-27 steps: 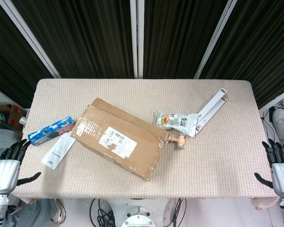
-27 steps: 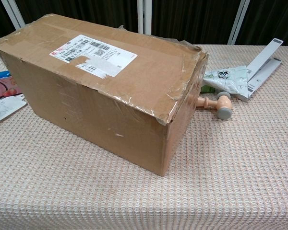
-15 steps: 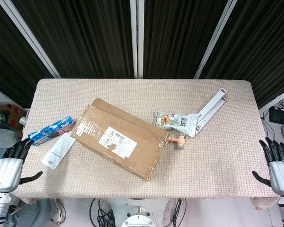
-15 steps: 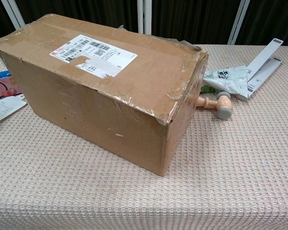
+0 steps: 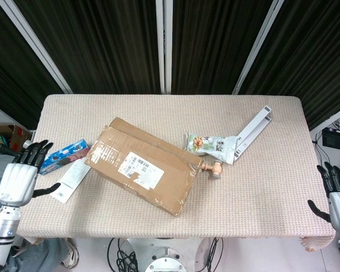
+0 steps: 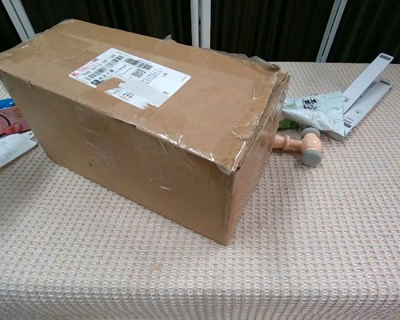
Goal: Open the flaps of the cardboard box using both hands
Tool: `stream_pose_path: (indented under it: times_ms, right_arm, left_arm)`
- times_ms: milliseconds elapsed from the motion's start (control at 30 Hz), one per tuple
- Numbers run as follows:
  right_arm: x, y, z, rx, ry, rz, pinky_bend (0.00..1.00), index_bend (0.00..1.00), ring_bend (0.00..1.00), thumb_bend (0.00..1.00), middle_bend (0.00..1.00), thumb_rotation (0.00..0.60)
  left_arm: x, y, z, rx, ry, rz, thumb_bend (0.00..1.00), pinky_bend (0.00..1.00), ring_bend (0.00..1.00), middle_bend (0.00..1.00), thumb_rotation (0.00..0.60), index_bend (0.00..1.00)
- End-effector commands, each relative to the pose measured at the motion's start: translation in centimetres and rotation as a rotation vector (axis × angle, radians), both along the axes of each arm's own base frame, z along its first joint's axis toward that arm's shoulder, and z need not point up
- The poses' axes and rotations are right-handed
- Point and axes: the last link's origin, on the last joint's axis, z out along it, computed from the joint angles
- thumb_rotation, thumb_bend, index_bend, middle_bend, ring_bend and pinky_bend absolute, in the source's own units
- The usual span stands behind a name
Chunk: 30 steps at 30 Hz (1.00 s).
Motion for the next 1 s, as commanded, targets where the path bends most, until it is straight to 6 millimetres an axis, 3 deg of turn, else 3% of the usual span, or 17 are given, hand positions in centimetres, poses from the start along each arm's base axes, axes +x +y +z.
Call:
stream_pose_path:
  times_ms: [33,167,300,467,700,1000]
  right_arm:
    - [0.2,-0.1,-0.1,0.004,-0.001,0.01,0.0,0.0,0.0,0.13,0.0,0.6]
    - [0.5,-0.1,-0.5,0.009,-0.045,0.04,0.0,0.0,0.0,0.07,0.0,0.6]
    - [0.5,-0.1,-0.6,0.006,-0.064,0.053,0.0,0.0,0.0,0.04,0.0,0.6]
    - [0.5,-0.1,-0.4,-0.004,-0.066,0.056,0.0,0.0,0.0,0.03,0.0,0.6]
    - [0.4,-0.2,-0.3,-0.005,-0.067,0.052,0.0,0.0,0.0,0.03,0.0,0.6]
    - [0.1,-0.4,-0.1,-0.016,-0.072,0.043,0.0,0.0,0.0,0.03,0.0,0.6]
  left_arm:
    - [4.7,4.2,1.8,-0.017,-0.091,-0.106,0.0,0.24,0.12,0.12,0.489,0.11]
    - [9.1,8.2,2.1,-0.095,-0.176,-0.192,0.0,0.24,0.12,0.14,0.373,0.12]
    - [13.1,10.7,0.6,-0.252,-0.304,-0.228,0.0,0.23,0.12,0.19,0.217,0.18]
    - [14.9,12.2,-2.1,-0.393,-0.242,-0.223,0.0,0.21,0.12,0.24,0.12,0.27]
    - [15.6,13.4,-5.3,-0.475,-0.164,-0.198,0.0,0.2,0.1,0.24,0.107,0.28]
    - [15.3,14.5,-7.6,-0.525,-0.035,-0.147,0.0,0.2,0.1,0.24,0.084,0.3]
